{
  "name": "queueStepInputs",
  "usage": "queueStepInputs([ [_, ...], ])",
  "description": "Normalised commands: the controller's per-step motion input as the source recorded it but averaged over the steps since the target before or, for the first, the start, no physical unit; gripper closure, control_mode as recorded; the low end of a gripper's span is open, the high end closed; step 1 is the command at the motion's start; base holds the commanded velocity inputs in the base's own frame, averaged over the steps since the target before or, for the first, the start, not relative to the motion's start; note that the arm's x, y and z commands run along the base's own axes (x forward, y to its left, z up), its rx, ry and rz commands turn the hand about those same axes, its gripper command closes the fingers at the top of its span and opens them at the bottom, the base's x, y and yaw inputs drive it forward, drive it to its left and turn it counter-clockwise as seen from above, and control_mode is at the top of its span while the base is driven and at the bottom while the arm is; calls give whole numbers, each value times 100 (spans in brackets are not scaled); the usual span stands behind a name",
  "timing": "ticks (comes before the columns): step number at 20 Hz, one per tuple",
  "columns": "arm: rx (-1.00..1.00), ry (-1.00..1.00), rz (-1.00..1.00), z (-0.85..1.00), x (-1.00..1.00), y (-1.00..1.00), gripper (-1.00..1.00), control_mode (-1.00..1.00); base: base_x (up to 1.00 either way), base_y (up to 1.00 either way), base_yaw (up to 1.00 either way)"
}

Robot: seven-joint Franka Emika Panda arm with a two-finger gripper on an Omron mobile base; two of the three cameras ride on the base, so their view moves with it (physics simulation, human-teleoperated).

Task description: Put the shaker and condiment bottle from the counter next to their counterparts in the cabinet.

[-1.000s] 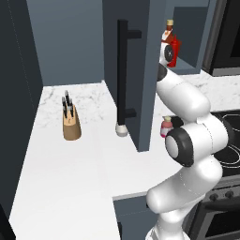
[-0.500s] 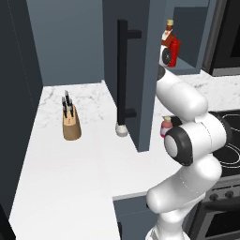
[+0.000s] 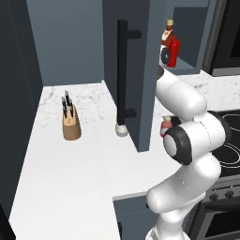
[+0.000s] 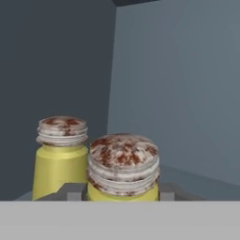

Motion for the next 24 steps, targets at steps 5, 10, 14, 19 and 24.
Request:
queueStepInputs([
  [5, 0, 0, 0, -8, 0, 0, -100, -100, 0, 0, 0],
  [10, 0, 0, 0, -5, 0, 0, -100, -100, 0, 0, 0],
  [14, 0, 0, 0, -5, 0, 0, -100, -100, 0, 0, 0],
  [19, 0, 0, 0, -1, -5, -5, -100, -100, 0, 0, 0],
  [24, 0, 0, 0, 0, -16, -22, -100, -100, 0, 0, 0],
])
